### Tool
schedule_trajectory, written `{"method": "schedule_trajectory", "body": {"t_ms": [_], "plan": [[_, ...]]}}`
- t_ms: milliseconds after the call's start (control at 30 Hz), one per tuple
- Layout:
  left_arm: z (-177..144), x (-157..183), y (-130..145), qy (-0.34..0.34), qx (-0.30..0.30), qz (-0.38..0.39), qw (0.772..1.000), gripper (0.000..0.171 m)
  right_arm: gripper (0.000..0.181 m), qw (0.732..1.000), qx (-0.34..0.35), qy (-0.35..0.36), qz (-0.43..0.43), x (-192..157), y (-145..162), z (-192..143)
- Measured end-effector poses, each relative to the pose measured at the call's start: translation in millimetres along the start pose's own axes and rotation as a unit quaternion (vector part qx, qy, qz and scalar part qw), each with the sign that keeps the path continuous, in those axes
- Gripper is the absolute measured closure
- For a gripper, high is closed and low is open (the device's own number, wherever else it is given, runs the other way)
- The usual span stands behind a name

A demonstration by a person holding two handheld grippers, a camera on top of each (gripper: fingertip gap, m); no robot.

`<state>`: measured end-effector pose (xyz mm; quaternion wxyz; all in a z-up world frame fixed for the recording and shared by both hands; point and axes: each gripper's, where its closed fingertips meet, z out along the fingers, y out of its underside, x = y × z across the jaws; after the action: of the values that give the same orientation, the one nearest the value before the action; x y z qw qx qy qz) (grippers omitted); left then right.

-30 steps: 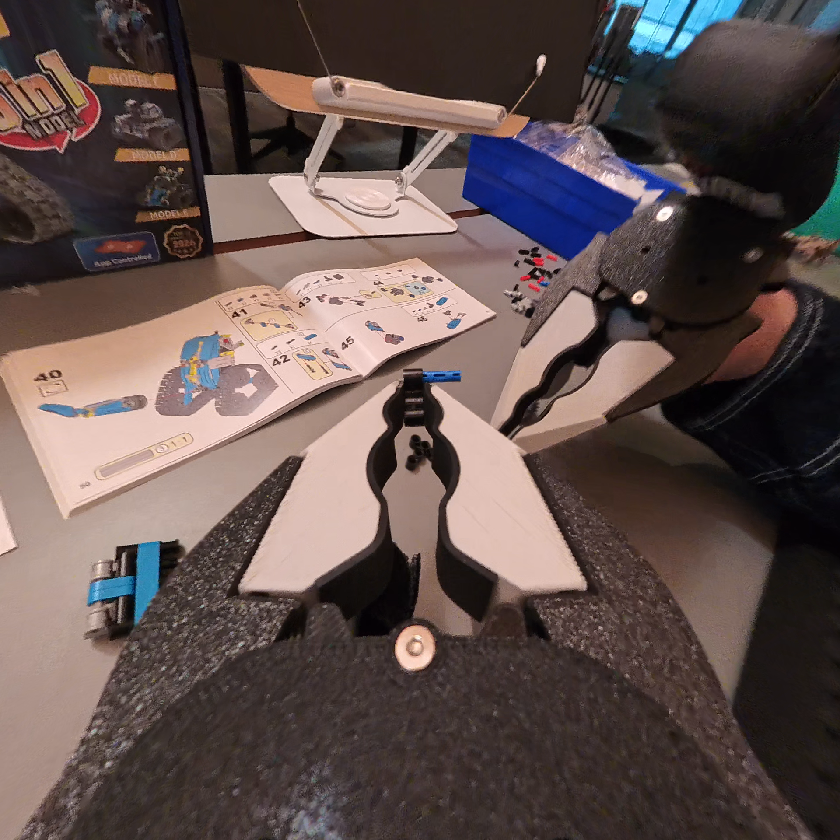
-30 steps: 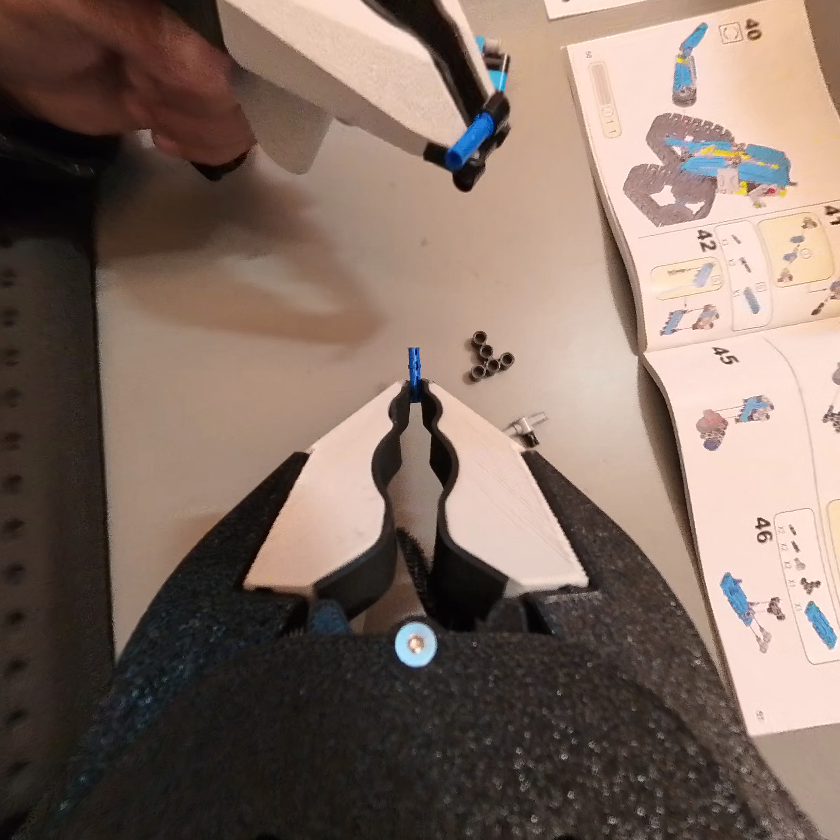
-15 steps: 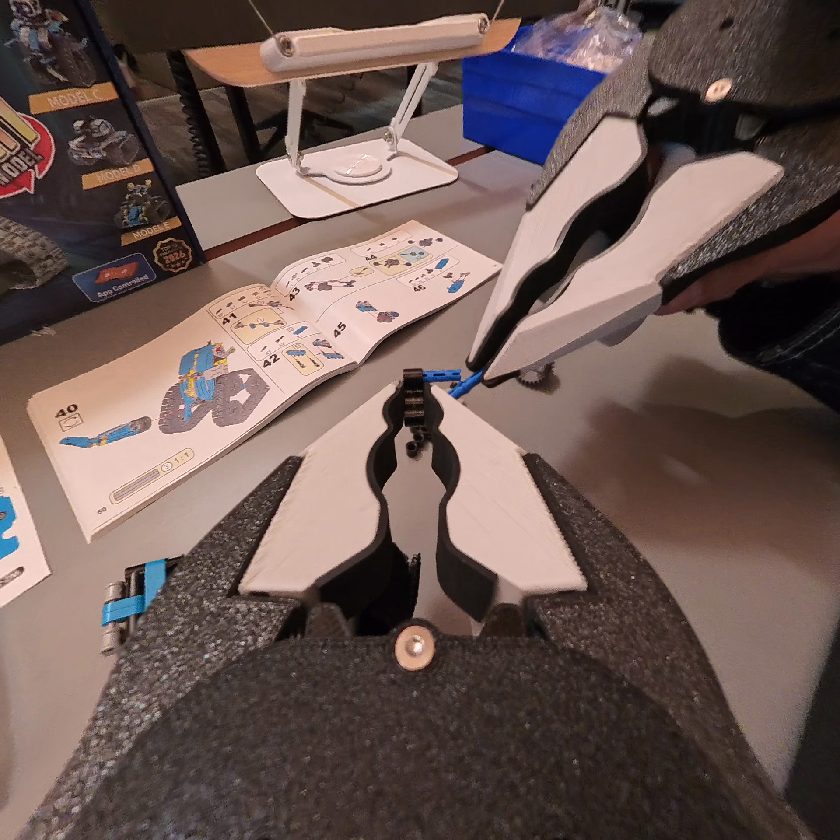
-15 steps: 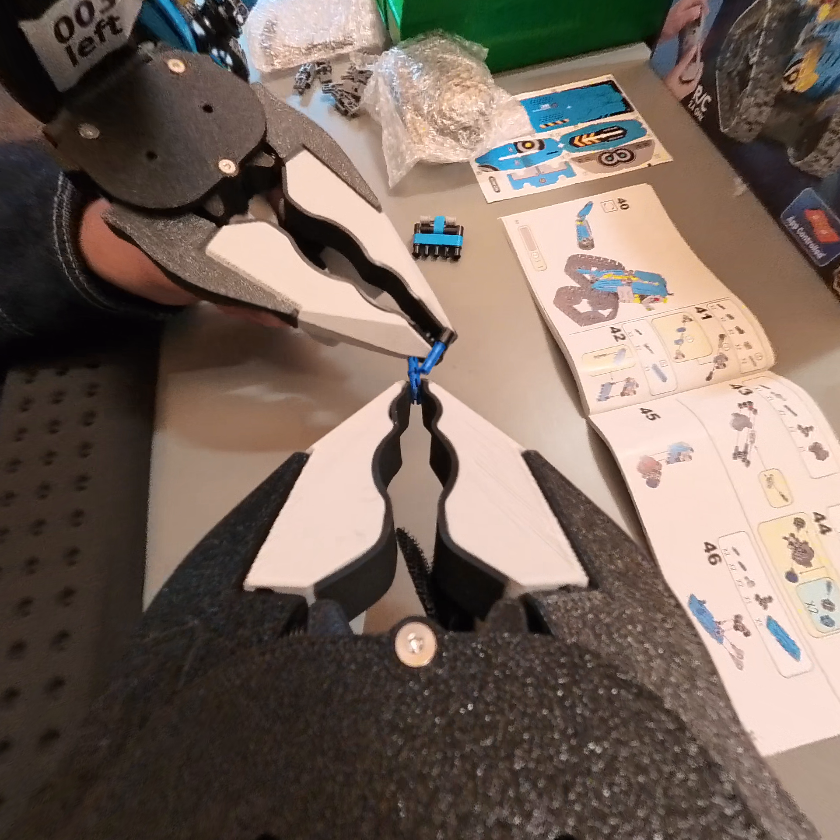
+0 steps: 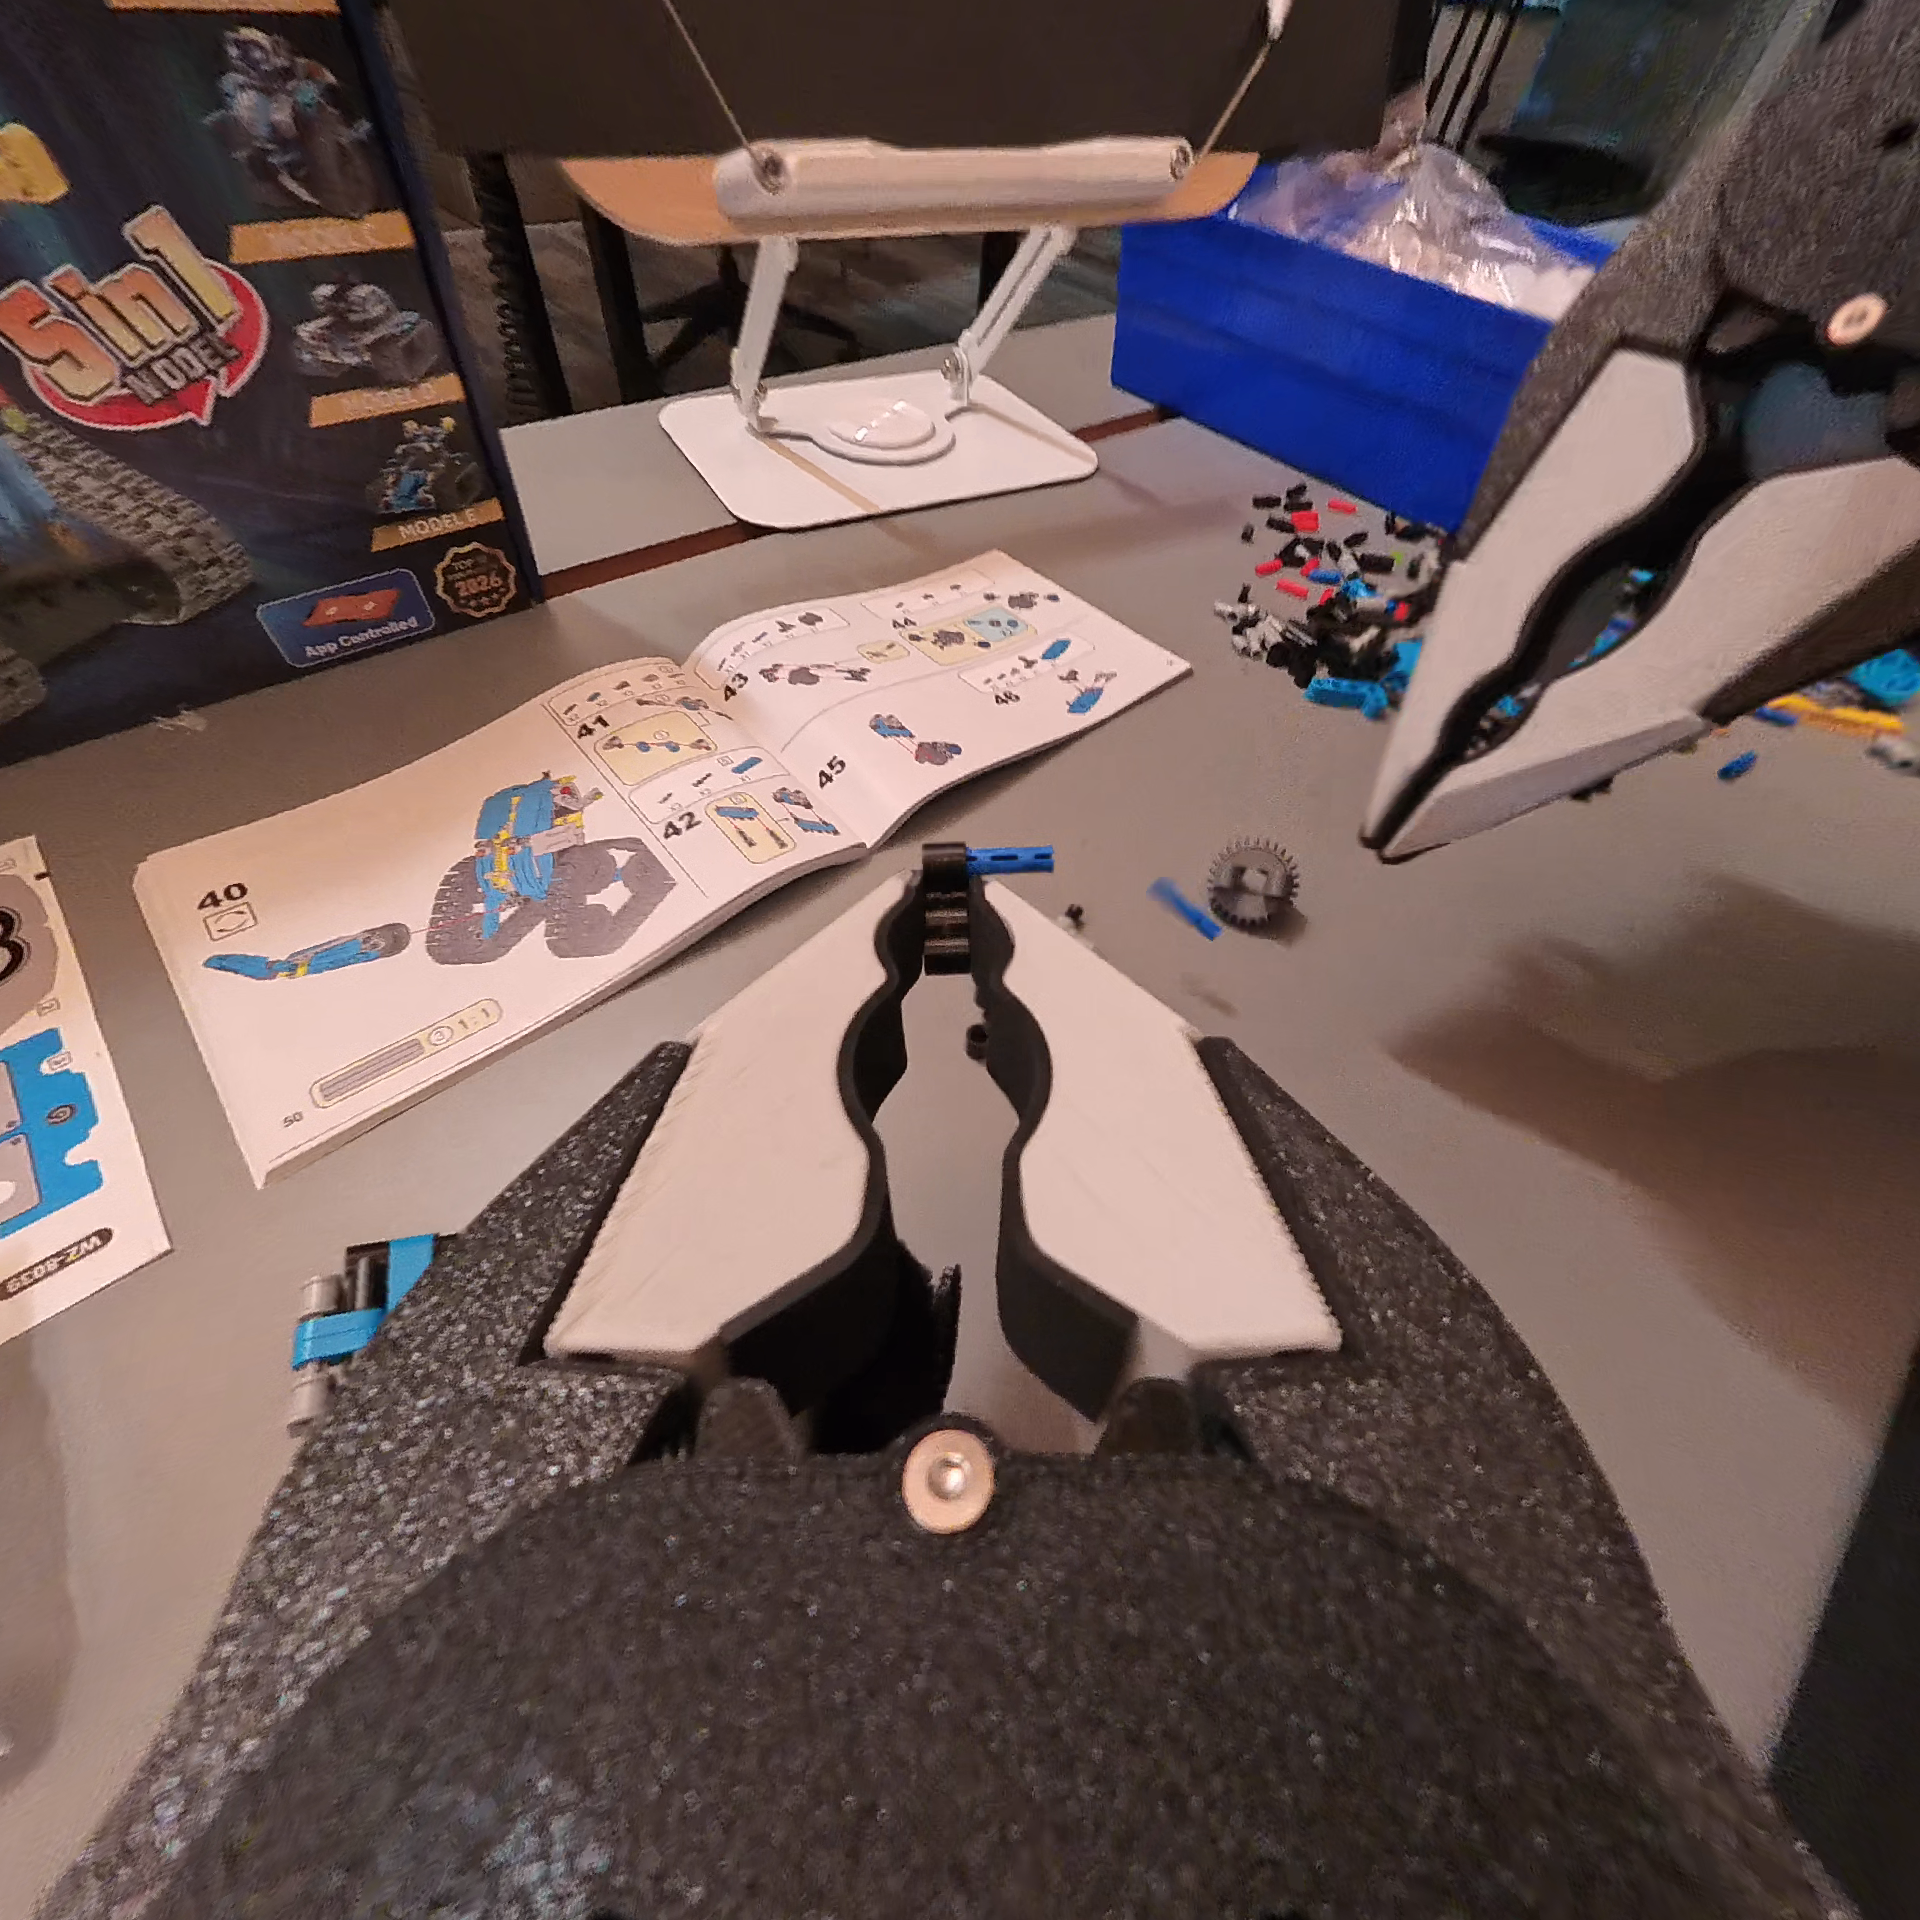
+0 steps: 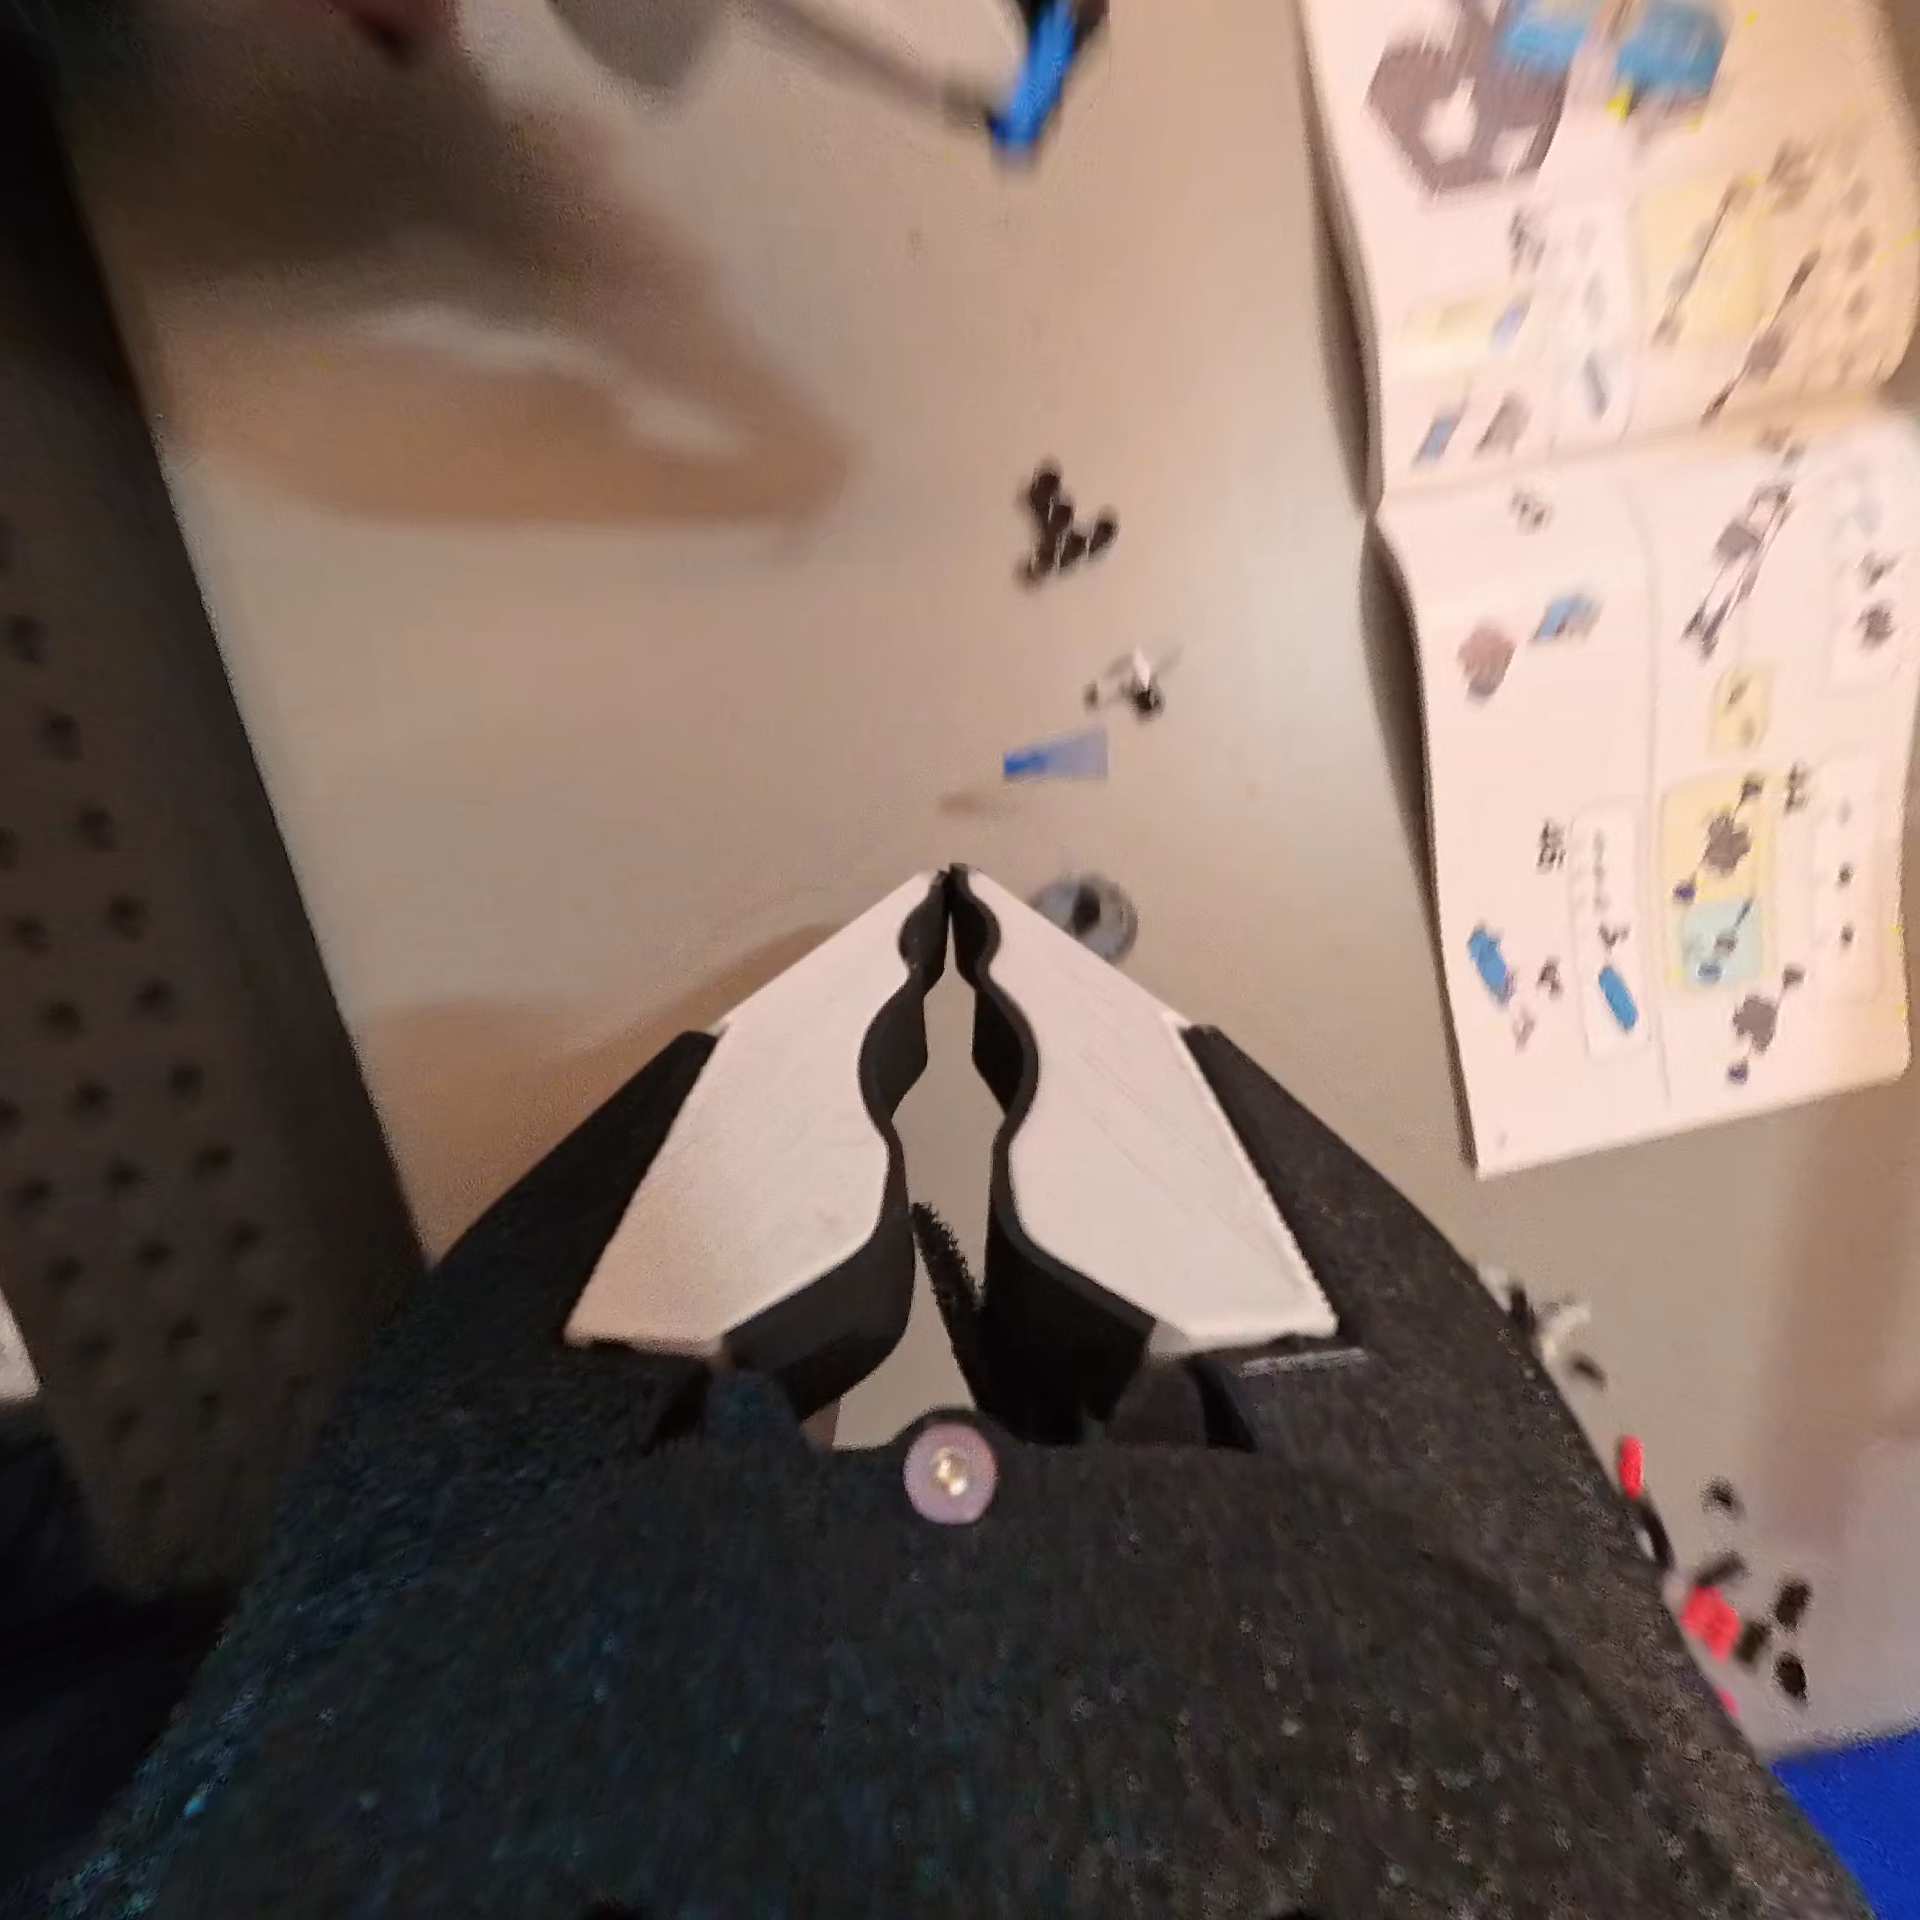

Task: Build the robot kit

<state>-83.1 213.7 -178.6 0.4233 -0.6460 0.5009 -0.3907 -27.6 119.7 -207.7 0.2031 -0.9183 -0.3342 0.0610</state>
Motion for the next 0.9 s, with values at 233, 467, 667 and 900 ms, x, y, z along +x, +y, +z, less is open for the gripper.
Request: {"method": "schedule_trajectory", "body": {"t_ms": [233, 467, 667, 900], "plan": [[-8, -17, -6, -0.023, 0.016, -0.032, 0.999, 0.164, 0.180, 0.999, -0.001, 0.012, 0.039, 10, 25, -27], [-32, -73, -11, -0.122, 0.048, -0.082, 0.988, 0.164, 0.160, 0.992, 0.111, 0.013, 0.055, 14, -48, 38], [-49, -102, -10, -0.151, 0.085, -0.159, 0.972, 0.164, 0.161, 0.997, 0.077, 0.016, 0.021, 51, -99, 66], [-50, -102, -11, -0.140, 0.093, -0.174, 0.970, 0.164, 0.162, 0.999, 0.052, -0.016, -0.008, 43, -113, 102]]}}
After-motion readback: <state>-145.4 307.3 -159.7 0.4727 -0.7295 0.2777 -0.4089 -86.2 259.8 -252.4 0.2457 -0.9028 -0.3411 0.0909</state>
